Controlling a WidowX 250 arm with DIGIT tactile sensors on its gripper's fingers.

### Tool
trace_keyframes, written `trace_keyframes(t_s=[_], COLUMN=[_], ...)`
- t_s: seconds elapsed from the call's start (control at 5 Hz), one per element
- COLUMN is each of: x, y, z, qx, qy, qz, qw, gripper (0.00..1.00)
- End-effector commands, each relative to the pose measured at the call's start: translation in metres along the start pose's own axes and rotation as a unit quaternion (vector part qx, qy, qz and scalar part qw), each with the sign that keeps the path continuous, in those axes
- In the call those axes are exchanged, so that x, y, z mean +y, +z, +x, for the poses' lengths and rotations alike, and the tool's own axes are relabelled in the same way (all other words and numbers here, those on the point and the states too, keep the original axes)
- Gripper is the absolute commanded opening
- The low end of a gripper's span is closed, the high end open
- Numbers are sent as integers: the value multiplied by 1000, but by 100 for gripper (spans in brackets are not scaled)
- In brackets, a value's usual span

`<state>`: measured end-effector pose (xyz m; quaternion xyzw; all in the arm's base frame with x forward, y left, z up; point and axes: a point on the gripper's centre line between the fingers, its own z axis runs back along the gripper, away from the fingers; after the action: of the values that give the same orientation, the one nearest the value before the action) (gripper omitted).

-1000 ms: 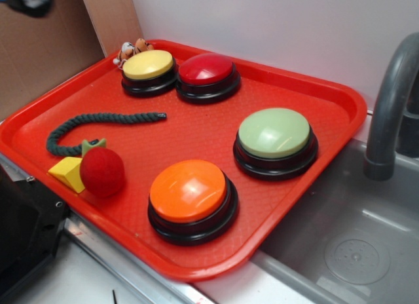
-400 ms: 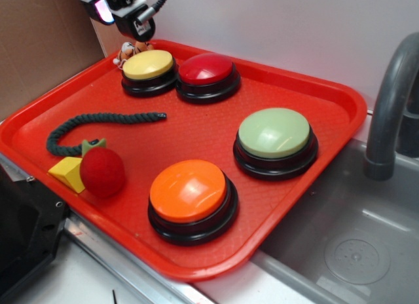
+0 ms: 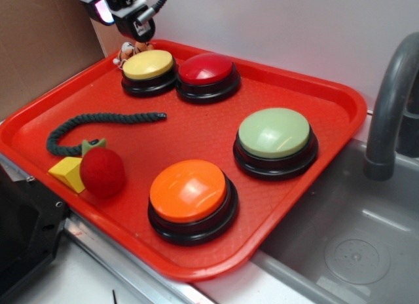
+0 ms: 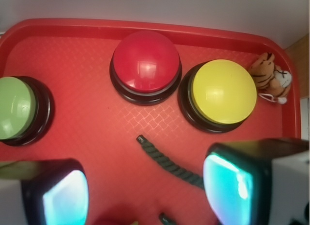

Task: Push the red button.

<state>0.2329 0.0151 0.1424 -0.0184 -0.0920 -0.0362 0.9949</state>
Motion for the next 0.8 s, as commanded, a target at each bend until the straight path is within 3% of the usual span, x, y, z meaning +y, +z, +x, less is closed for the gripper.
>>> trace_keyframes(t_s=[0.0, 0.6], x=[-7, 3], y=[-40, -79], z=[62, 79], qx=[-35, -20], qy=[-54, -52], qz=[19, 35], qw=[998, 998], gripper=[100, 100])
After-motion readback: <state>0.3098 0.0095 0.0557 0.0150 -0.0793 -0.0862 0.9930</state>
